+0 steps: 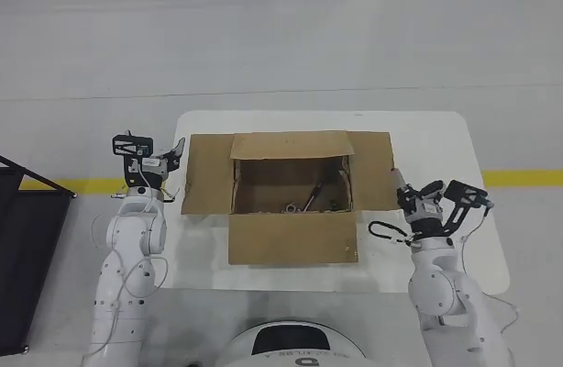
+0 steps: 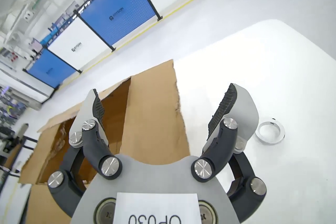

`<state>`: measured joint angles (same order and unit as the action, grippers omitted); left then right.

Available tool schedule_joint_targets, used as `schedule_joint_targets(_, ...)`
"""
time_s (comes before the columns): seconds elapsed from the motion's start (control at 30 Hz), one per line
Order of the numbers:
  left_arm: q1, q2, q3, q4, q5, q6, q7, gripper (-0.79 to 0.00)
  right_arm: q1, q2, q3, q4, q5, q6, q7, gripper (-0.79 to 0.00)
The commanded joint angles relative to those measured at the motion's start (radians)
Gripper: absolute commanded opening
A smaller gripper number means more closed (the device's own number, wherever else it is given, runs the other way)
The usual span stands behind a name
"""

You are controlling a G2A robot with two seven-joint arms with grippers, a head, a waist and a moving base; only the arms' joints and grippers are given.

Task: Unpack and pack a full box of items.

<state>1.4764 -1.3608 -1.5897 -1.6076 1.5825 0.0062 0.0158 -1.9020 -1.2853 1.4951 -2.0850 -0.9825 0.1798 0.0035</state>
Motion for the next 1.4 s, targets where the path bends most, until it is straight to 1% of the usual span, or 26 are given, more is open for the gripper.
schedule_joint_targets(0.0,0.000,0.000,0.000,0.000,0.000,0.000,0.000,0.000,0.034,0.000,-0.076,0.012,-0.193,0.041,0.048,0.000)
schedule_joint_targets(0.1,0.000,0.000,0.000,0.000,0.000,0.000,0.000,0.000,0.094,-0.005,-0.181,0.033,-0.371,0.101,0.124,0.000)
schedule_joint_targets(0.17,0.000,0.000,0.000,0.000,0.000,0.000,0.000,0.000,0.138,-0.010,-0.241,0.055,-0.484,0.133,0.197,0.000)
schedule_joint_targets(0.3,0.000,0.000,0.000,0.000,0.000,0.000,0.000,0.000,0.239,-0.026,-0.346,0.111,-0.640,0.217,0.323,0.000)
schedule_joint_targets(0.4,0.000,0.000,0.000,0.000,0.000,0.000,0.000,0.000,0.342,-0.046,-0.417,0.182,-0.754,0.298,0.458,0.000)
schedule_joint_targets(0.47,0.000,0.000,0.000,0.000,0.000,0.000,0.000,0.000,0.414,-0.062,-0.468,0.236,-0.805,0.342,0.544,0.000)
schedule_joint_targets(0.6,0.000,0.000,0.000,0.000,0.000,0.000,0.000,0.000,0.549,-0.101,-0.546,0.311,-0.865,0.458,0.662,0.000)
schedule_joint_targets(0.73,0.000,0.000,0.000,0.000,0.000,0.000,0.000,0.000,0.687,-0.146,-0.592,0.373,-0.863,0.564,0.788,0.000)
schedule_joint_targets(0.83,0.000,0.000,0.000,0.000,0.000,0.000,0.000,0.000,0.815,-0.184,-0.619,0.448,-0.877,0.656,0.880,0.000)
schedule_joint_targets(0.9,0.000,0.000,0.000,0.000,0.000,0.000,0.000,0.000,0.924,-0.216,-0.650,0.546,-0.882,0.692,0.945,0.000)
schedule_joint_targets(0.93,0.000,0.000,0.000,0.000,0.000,0.000,0.000,0.000,0.980,-0.235,-0.655,0.608,-0.857,0.678,0.959,0.000)
schedule_joint_targets(0.97,0.000,0.000,0.000,0.000,0.000,0.000,0.000,0.000,1.037,-0.256,-0.654,0.682,-0.841,0.681,0.956,0.000)
schedule_joint_targets(1.03,0.000,0.000,0.000,0.000,0.000,0.000,0.000,0.000,1.145,-0.303,-0.661,0.823,-0.755,0.669,0.968,0.000)
schedule_joint_targets(1.07,0.000,0.000,0.000,0.000,0.000,0.000,0.000,0.000,1.198,-0.326,-0.660,0.907,-0.726,0.679,0.958,0.000)
schedule_joint_targets(1.13,0.000,0.000,0.000,0.000,0.000,0.000,0.000,0.000,1.286,-0.372,-0.675,1.058,-0.647,0.660,0.977,0.000)
schedule_joint_targets(1.17,0.000,0.000,0.000,0.000,0.000,0.000,0.000,0.000,1.327,-0.392,-0.682,1.153,-0.639,0.655,0.982,0.000)
schedule_joint_targets(1.23,0.000,0.000,0.000,0.000,0.000,0.000,0.000,0.000,1.405,-0.435,-0.701,1.298,-0.603,0.605,1.032,0.000)
schedule_joint_targets(1.3,0.000,0.000,0.000,0.000,0.000,0.000,0.000,0.000,1.468,-0.474,-0.721,1.443,-0.602,0.560,1.077,0.000)
schedule_joint_targets(1.37,0.000,0.000,0.000,0.000,0.000,0.000,0.000,0.000,1.513,-0.512,-0.737,1.531,-0.595,0.518,1.119,0.000)
